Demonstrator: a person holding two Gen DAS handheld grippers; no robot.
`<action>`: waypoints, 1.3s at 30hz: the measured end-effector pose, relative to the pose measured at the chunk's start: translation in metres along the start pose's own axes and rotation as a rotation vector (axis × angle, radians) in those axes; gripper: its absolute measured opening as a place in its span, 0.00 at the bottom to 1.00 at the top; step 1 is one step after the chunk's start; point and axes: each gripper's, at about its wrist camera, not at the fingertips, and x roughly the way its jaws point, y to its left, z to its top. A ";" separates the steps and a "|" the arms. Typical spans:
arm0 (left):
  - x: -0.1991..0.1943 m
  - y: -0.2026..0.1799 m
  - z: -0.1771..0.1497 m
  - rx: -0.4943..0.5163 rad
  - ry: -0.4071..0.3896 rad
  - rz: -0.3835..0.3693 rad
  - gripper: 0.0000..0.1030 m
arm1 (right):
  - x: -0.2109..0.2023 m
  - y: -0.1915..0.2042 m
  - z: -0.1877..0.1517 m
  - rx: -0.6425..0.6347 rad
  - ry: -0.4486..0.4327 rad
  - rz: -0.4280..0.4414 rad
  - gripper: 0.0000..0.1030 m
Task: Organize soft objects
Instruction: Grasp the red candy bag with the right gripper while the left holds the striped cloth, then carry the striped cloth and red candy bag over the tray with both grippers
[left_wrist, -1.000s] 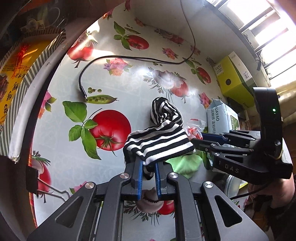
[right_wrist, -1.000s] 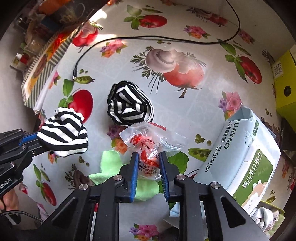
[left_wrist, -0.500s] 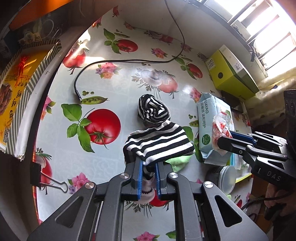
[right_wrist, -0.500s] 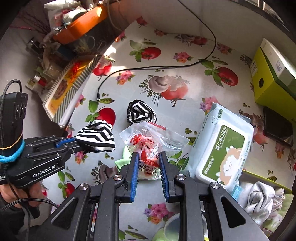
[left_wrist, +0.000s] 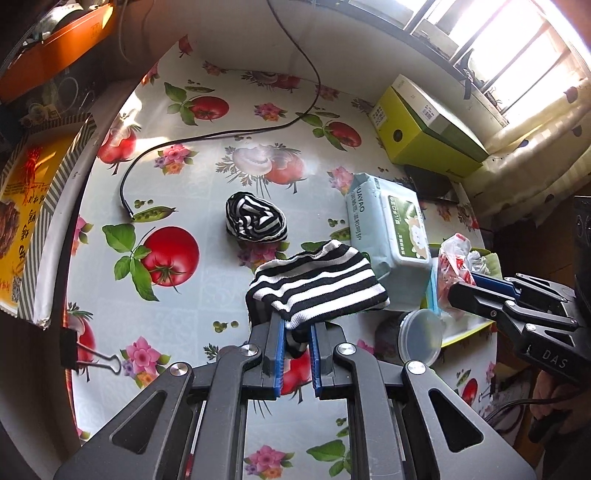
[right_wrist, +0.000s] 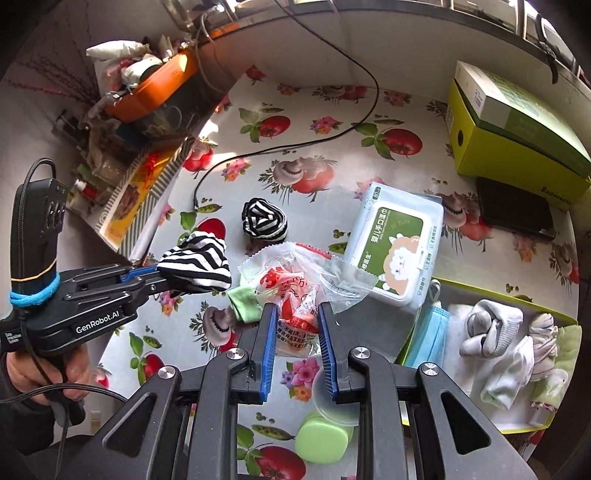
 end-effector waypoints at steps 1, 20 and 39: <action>-0.001 -0.003 -0.001 0.004 0.001 0.000 0.11 | -0.002 -0.001 -0.003 0.004 -0.003 -0.001 0.20; 0.001 -0.065 -0.012 0.122 0.039 -0.026 0.11 | -0.044 -0.061 -0.065 0.162 -0.044 -0.056 0.20; 0.024 -0.127 -0.007 0.246 0.107 -0.052 0.11 | -0.070 -0.172 -0.133 0.423 -0.056 -0.178 0.20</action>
